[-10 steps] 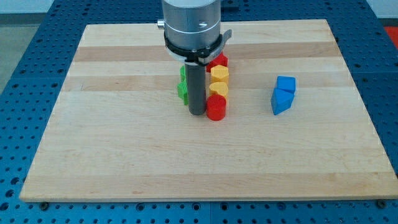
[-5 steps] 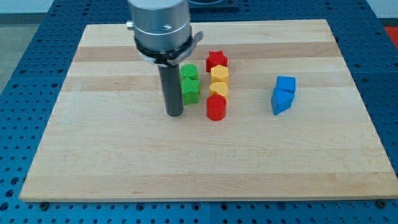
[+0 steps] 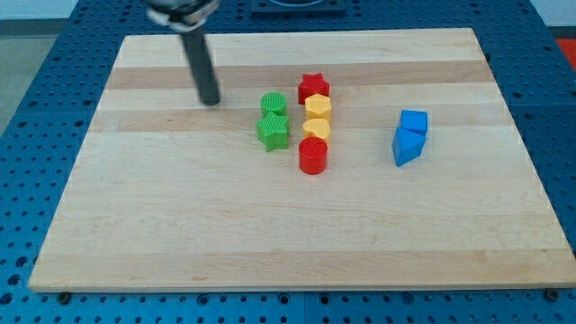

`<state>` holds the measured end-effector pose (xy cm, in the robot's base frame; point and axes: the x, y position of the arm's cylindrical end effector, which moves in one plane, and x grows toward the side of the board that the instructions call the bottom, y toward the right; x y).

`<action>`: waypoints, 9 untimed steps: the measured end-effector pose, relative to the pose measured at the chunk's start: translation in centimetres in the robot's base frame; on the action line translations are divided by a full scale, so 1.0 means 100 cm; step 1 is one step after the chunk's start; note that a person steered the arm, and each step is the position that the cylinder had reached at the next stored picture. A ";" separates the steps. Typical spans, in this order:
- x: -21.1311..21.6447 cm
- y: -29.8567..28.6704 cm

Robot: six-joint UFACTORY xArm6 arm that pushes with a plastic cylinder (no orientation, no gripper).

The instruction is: Push the green blocks down

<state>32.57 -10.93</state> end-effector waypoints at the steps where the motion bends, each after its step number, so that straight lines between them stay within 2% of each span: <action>1: -0.006 0.022; 4: -0.006 0.054; 9: -0.002 0.063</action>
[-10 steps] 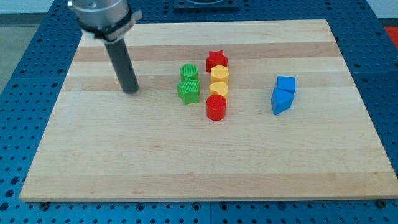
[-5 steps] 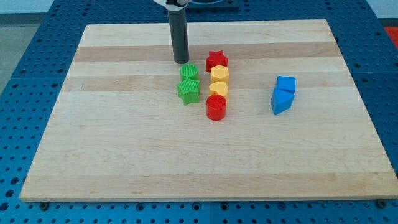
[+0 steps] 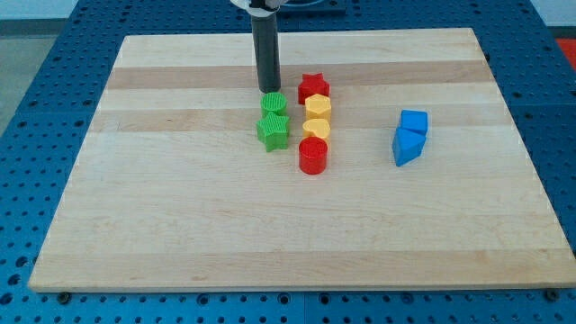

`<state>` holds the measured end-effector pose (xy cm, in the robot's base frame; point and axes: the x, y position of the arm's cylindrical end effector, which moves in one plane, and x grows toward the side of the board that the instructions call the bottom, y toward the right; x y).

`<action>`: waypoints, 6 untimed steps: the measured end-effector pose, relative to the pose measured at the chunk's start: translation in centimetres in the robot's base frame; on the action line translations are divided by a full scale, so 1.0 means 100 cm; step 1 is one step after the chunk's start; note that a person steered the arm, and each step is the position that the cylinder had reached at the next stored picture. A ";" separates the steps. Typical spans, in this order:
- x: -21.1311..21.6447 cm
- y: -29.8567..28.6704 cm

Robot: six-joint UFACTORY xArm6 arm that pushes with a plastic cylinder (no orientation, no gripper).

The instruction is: Push the green blocks down

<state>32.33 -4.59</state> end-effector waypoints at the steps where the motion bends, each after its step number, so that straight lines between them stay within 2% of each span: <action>1: 0.011 0.000; 4: 0.035 -0.001; 6: 0.073 -0.001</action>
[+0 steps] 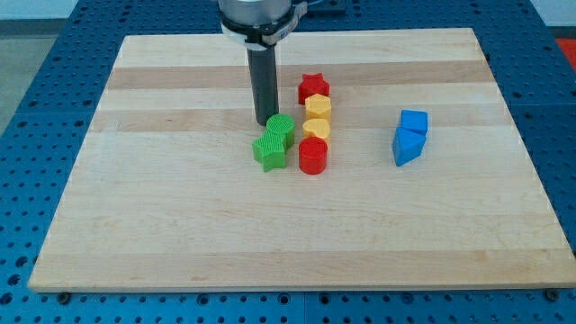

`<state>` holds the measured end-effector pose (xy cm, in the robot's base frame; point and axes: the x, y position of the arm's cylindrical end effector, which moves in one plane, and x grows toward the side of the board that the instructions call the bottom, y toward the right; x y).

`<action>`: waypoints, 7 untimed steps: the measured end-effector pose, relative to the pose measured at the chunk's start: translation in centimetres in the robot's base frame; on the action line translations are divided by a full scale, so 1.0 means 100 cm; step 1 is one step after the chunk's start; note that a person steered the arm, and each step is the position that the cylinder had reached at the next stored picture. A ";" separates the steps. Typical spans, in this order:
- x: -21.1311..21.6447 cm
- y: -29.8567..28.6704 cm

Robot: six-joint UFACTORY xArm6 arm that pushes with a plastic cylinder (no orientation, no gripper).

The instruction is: Push the green blocks down

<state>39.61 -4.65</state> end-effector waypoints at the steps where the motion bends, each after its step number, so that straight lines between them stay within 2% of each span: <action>1: 0.024 0.000; 2: 0.052 0.000; 3: 0.054 0.000; 4: 0.014 0.002; 5: -0.020 0.034; 7: -0.008 0.052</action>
